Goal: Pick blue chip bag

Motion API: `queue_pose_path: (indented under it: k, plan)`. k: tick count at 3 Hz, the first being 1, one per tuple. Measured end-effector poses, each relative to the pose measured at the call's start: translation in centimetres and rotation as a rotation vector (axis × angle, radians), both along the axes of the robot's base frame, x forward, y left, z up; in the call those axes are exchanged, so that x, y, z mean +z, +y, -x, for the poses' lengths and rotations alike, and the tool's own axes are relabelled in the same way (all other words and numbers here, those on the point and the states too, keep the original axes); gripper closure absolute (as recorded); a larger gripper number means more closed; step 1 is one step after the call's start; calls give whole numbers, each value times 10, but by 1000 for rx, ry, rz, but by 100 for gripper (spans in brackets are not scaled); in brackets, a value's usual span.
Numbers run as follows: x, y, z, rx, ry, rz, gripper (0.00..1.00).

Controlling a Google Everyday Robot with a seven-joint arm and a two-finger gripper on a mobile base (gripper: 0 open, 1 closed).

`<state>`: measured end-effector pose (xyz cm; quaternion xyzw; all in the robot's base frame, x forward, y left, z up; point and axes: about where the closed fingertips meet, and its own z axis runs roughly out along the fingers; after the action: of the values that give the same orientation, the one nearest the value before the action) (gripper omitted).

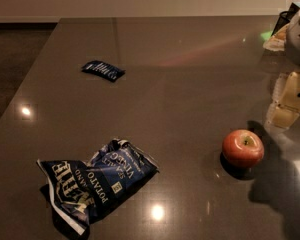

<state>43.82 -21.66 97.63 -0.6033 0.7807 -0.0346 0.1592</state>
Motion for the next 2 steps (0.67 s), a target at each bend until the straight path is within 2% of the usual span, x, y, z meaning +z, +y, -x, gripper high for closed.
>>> queue_pose_path:
  k: [1,2]
  plan:
    - [0,0,0,0,0,0,0]
    - [2,32,0,116,18,-57,0]
